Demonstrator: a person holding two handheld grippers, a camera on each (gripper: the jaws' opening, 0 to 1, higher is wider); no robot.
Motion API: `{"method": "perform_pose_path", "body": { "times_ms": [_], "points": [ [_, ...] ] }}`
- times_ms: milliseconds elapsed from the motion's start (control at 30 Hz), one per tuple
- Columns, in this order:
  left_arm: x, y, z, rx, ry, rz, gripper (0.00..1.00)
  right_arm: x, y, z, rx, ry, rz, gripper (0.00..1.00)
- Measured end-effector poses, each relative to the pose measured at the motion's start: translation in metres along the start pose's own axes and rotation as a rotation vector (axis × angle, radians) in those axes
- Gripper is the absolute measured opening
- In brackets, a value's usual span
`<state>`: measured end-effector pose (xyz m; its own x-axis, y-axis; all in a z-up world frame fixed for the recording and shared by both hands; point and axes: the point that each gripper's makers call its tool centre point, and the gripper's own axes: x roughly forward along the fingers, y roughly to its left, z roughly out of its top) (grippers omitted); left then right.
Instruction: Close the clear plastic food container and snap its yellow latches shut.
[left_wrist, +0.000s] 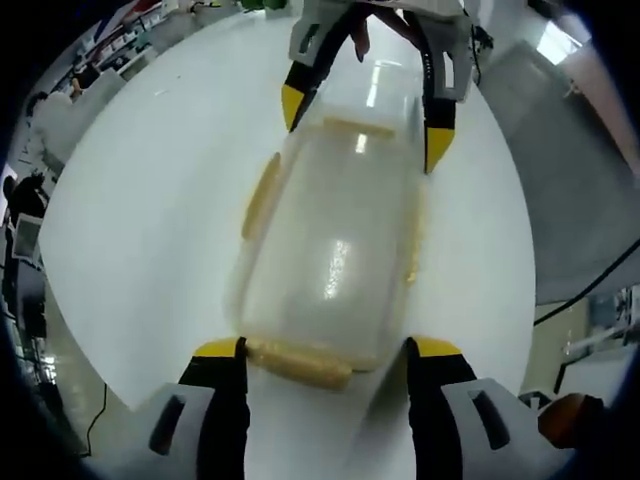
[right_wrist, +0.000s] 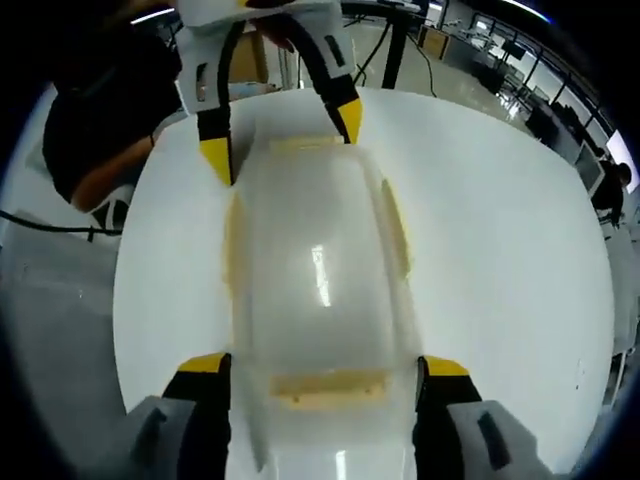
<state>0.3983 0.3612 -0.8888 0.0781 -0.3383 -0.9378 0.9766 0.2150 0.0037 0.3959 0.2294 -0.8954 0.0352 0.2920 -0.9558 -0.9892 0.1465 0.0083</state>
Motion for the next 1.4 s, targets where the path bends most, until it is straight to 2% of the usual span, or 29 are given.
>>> {"method": "perform_pose_path", "body": {
  "times_ms": [167, 300, 500, 567, 633, 733, 1100, 1200, 1333, 1400],
  "points": [
    [0.0, 0.004, 0.002, -0.026, -0.003, 0.009, 0.59, -0.001, -0.002, -0.003, -0.03, -0.006, 0.01, 0.72],
    [0.0, 0.003, 0.0, 0.015, 0.048, -0.005, 0.58, -0.002, -0.003, -0.004, -0.059, -0.012, 0.017, 0.69],
    [0.0, 0.005, -0.001, 0.01, 0.058, -0.003, 0.57, -0.005, -0.006, -0.007, -0.055, -0.007, 0.016, 0.6],
    [0.0, 0.005, -0.001, 0.009, 0.055, -0.003, 0.56, -0.008, -0.007, -0.012, -0.077, 0.02, 0.021, 0.55],
    [-0.001, 0.005, -0.001, 0.015, 0.055, -0.006, 0.56, -0.01, -0.007, -0.014, -0.137, 0.03, 0.035, 0.48],
    [-0.001, 0.005, -0.003, 0.04, 0.068, -0.012, 0.56, -0.012, -0.01, -0.015, -0.135, 0.036, 0.031, 0.38],
    [-0.002, 0.007, -0.003, 0.055, 0.07, -0.021, 0.54, -0.011, -0.01, -0.016, -0.129, 0.038, 0.033, 0.39],
    [-0.003, 0.006, -0.003, 0.098, 0.05, -0.031, 0.53, -0.011, -0.008, -0.016, -0.131, 0.041, 0.035, 0.41],
    [-0.005, 0.008, -0.007, 0.155, 0.032, -0.052, 0.47, -0.01, -0.007, -0.017, -0.145, 0.05, 0.037, 0.42],
    [-0.006, 0.012, -0.005, 0.177, 0.038, -0.05, 0.37, -0.01, -0.006, -0.019, -0.177, 0.061, 0.048, 0.44]
  ]
}}
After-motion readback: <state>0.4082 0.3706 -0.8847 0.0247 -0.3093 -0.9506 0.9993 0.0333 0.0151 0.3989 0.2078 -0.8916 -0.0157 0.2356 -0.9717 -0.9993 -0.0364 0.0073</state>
